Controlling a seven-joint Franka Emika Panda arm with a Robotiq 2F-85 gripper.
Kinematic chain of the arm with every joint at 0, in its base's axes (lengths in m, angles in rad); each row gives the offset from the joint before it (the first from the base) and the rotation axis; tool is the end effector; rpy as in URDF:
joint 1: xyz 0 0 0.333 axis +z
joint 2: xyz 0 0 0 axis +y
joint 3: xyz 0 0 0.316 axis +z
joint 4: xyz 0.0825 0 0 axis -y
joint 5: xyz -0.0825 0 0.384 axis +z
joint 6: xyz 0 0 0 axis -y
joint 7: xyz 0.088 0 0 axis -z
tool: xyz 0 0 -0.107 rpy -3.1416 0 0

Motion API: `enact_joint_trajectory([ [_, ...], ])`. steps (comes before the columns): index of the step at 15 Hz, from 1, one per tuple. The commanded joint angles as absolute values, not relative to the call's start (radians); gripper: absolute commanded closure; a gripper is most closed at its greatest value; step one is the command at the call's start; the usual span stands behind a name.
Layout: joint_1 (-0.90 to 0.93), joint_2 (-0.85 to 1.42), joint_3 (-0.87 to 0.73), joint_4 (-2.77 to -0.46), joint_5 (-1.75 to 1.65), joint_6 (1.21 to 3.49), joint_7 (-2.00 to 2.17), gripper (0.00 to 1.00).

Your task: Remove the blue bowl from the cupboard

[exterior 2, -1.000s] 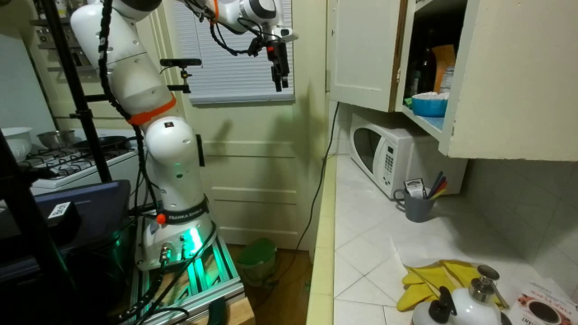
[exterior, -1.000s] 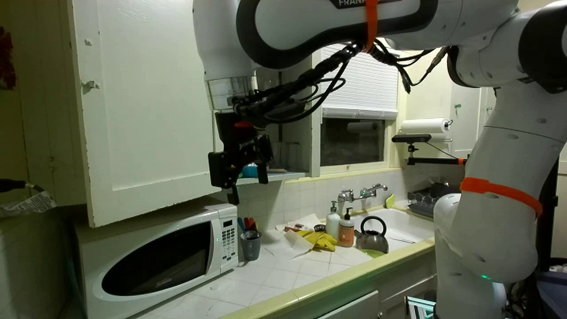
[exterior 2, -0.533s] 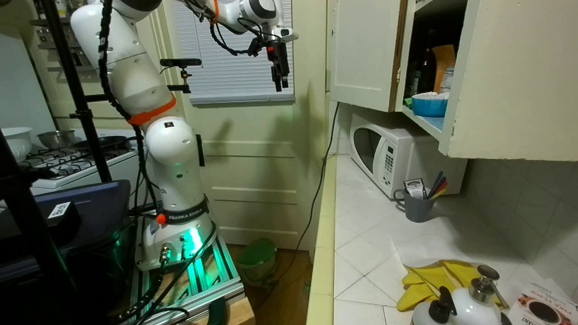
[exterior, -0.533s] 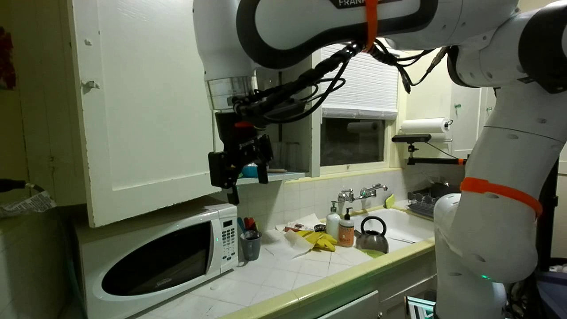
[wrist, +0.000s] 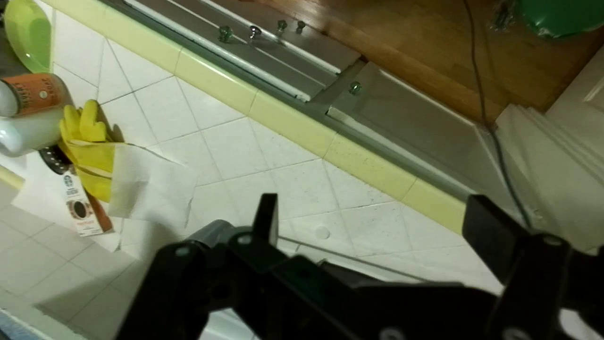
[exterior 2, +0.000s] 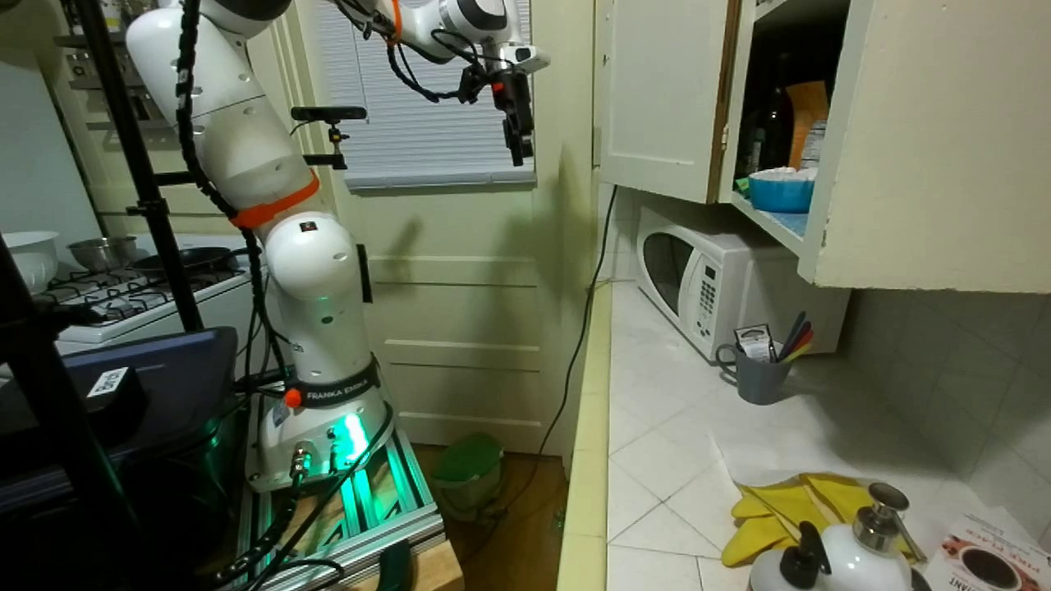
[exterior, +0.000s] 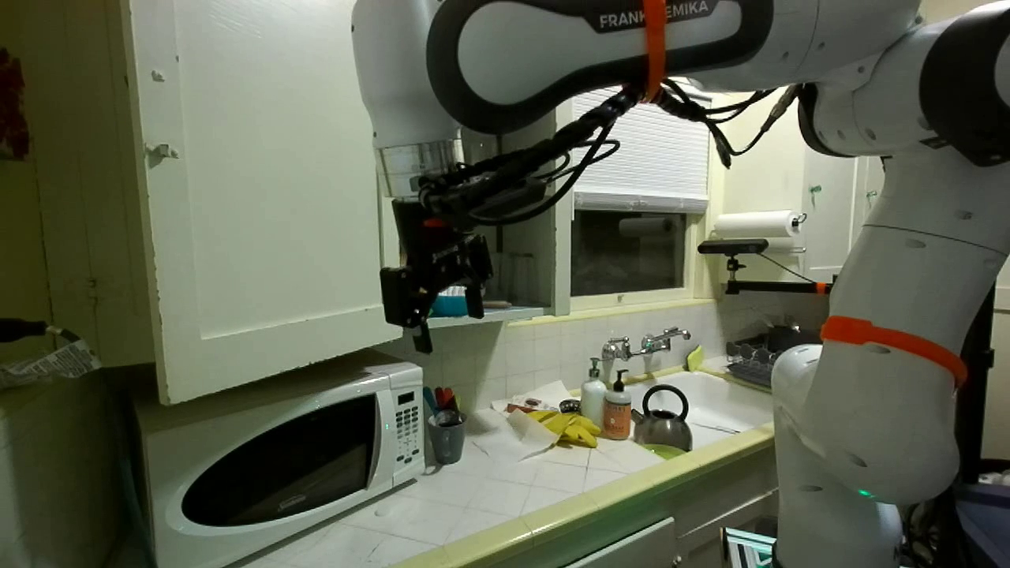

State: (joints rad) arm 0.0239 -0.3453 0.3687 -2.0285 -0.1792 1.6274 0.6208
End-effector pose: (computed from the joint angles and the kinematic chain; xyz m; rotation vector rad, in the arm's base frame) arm 0.4139 0.1744 0.5778 2.8183 -0.3338 0.1065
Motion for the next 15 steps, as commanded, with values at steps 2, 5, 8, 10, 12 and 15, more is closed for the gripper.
enact_joint_trajectory([
  [2,-0.014,-0.469,0.241,-2.126,-0.280,1.629,0.693,0.00],
  [5,-0.058,-0.540,0.152,-2.156,-0.312,1.595,0.669,0.00],
  [8,-0.064,-0.609,0.032,-2.202,-0.206,1.660,0.552,0.00],
  [10,-0.068,-0.660,-0.034,-2.233,-0.151,1.705,0.446,0.00],
  [12,-0.074,-0.685,-0.067,-2.224,-0.093,1.675,0.360,0.00],
  [15,-0.107,-0.655,-0.047,-2.188,-0.106,1.660,0.364,0.00],
])
